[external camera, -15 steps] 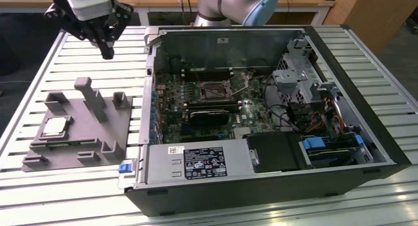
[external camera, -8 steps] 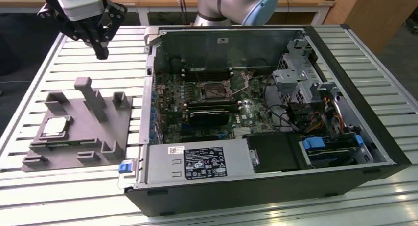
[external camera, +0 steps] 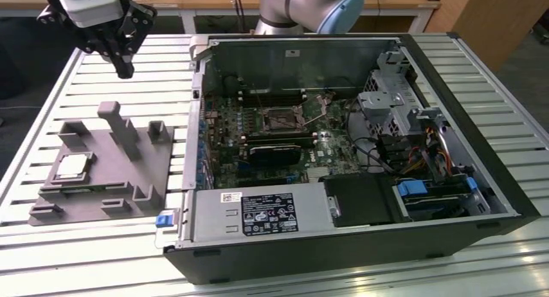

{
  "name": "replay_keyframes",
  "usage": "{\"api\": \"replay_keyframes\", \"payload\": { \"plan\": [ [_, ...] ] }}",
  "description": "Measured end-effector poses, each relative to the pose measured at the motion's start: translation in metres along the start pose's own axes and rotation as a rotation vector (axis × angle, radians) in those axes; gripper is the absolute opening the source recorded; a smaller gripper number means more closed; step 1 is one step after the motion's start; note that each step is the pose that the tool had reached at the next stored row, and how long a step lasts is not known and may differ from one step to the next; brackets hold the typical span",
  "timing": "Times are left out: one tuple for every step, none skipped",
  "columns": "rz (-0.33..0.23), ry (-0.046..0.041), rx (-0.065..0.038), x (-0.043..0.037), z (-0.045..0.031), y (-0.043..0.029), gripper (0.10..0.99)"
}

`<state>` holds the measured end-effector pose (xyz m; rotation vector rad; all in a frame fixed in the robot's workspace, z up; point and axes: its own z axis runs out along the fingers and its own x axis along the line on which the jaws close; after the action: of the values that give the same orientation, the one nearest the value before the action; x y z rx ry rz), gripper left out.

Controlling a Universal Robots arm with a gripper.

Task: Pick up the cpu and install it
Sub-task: 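Reach for the cpu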

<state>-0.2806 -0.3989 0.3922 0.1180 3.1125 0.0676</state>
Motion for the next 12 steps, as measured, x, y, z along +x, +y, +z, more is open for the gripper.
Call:
{"api": "replay_keyframes", "payload": {
  "plan": [
    [0.000, 0.0000, 0.000, 0.0013, 0.0000, -0.0001, 0.106],
    [0.000, 0.0000, 0.000, 0.0027, 0.0000, -0.0002, 0.106],
    [0.000, 0.0000, 0.000, 0.0038, 0.0000, -0.0003, 0.106],
    [0.000, 0.0000, 0.000, 0.0049, 0.0000, -0.0005, 0.106],
    [0.000, -0.0001, 0.000, 0.0055, 0.0000, -0.0009, 0.106],
    [0.000, 0.0000, 0.000, 0.0060, 0.0000, -0.0014, 0.106],
    [0.000, 0.0000, 0.000, 0.0064, -0.0001, -0.0022, 0.106],
    [0.000, 0.0000, 0.000, 0.0068, -0.0001, -0.0030, 0.106],
    [0.000, 0.0000, 0.000, 0.0070, -0.0001, -0.0040, 0.106],
    [0.000, 0.0000, 0.000, 0.0074, -0.0001, -0.0051, 0.106],
    [0.000, -0.0001, 0.000, 0.0078, -0.0001, -0.0064, 0.106],
    [0.000, 0.0000, 0.000, 0.0082, -0.0002, -0.0075, 0.106]
  ]
}}
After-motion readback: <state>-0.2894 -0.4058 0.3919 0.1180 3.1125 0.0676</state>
